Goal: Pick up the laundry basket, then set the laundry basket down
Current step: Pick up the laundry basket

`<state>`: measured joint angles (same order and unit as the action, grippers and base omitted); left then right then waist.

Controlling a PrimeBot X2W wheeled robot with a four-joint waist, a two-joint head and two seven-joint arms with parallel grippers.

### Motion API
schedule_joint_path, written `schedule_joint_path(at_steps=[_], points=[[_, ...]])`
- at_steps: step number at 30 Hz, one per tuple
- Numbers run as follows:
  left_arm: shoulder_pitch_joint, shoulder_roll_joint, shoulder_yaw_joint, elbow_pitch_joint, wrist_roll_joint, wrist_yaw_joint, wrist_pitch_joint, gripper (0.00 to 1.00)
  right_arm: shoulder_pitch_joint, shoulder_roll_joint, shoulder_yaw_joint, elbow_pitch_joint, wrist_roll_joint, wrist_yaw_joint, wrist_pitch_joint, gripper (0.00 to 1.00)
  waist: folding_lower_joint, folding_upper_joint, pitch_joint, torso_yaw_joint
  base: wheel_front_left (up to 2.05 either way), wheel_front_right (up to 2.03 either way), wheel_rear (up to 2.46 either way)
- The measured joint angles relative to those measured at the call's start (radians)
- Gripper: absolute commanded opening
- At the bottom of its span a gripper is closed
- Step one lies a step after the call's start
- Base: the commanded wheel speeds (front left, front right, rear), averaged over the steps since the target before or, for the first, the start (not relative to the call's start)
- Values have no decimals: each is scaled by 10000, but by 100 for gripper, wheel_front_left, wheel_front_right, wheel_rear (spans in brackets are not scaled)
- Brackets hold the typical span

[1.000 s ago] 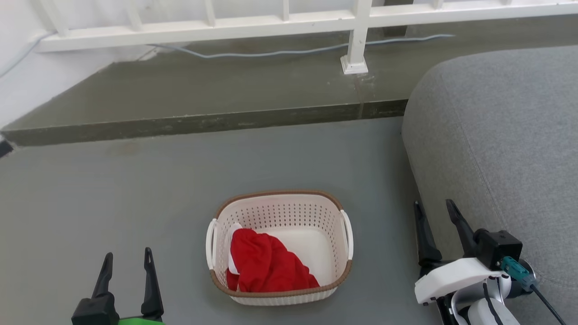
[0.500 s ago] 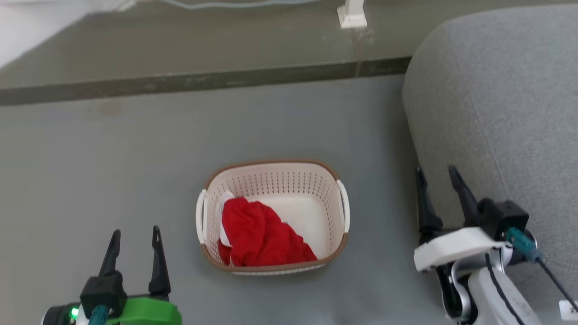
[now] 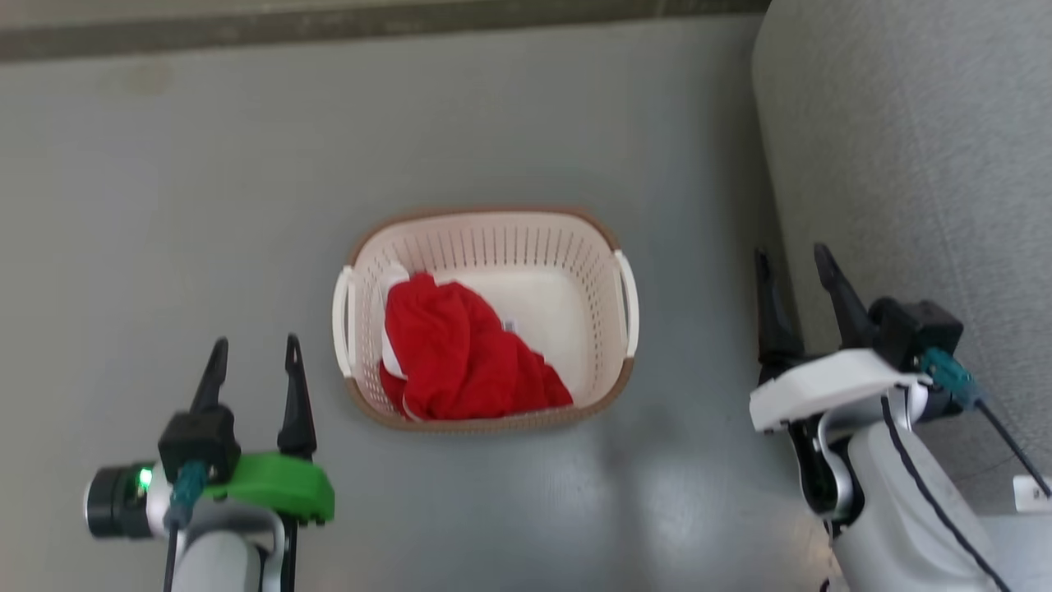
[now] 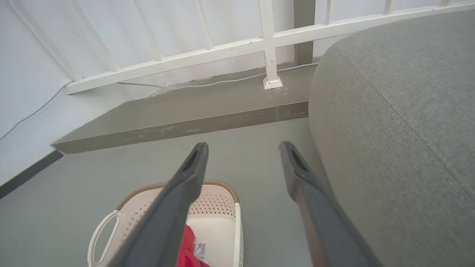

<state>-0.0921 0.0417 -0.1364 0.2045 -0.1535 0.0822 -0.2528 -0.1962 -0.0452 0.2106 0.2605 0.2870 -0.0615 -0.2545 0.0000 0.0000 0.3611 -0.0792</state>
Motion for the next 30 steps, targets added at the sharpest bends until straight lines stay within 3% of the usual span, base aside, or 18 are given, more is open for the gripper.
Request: schedule_joint_path(at_steps=[15,30], points=[[-2526,-42,-476,2128,10,-387,159,100,-2070,-58,-111,1944,-314,10,0,100,1,0,2276,207,0,0,0],[-4910,-123,-1011,3381,4,-706,240,100,-4293,-134,261,3436,-282,117,0,100,3,0,4281,484,0,0,0]])
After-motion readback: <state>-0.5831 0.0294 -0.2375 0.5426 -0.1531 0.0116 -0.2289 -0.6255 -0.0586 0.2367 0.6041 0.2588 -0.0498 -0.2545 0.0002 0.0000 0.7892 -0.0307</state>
